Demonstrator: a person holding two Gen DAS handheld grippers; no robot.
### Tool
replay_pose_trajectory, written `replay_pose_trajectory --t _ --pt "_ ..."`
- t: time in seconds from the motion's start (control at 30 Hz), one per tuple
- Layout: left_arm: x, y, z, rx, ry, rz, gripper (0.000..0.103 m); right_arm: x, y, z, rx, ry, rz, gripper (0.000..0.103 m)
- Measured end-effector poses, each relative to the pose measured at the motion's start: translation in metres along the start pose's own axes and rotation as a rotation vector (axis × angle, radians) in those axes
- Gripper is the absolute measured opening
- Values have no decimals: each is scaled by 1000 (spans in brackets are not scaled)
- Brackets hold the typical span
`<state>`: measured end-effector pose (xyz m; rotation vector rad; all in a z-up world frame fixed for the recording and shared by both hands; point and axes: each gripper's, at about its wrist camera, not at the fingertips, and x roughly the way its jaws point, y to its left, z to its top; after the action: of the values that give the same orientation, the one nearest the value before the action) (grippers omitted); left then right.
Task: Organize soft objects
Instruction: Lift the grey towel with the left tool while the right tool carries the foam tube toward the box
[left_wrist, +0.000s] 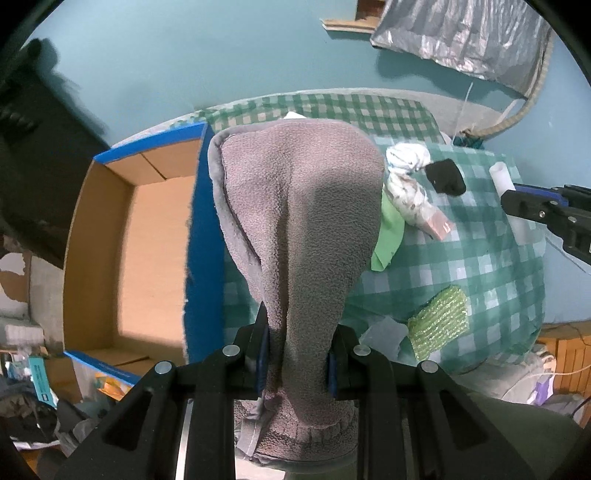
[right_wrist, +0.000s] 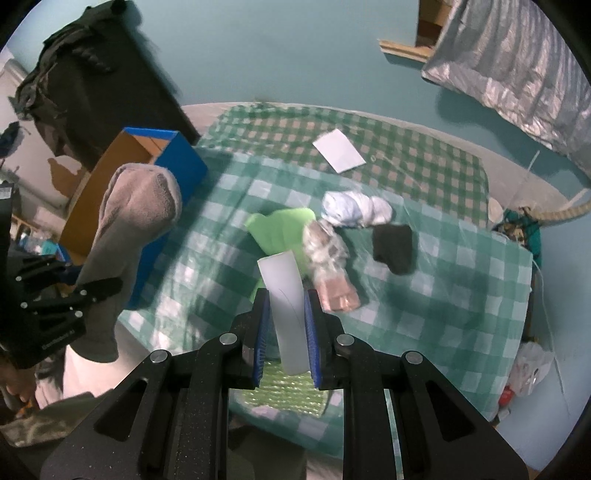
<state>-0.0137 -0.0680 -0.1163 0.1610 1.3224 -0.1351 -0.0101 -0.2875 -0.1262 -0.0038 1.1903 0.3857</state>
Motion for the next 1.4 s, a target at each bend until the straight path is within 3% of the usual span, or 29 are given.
replay_pose_trajectory --t 0.77,1.4 --pt "-29 82 -10 -190 -52 59 24 4 101 59 -185 -32 82 18" --pt "-5 173 -24 -342 -14 144 24 59 212 108 -365 21 178 18"
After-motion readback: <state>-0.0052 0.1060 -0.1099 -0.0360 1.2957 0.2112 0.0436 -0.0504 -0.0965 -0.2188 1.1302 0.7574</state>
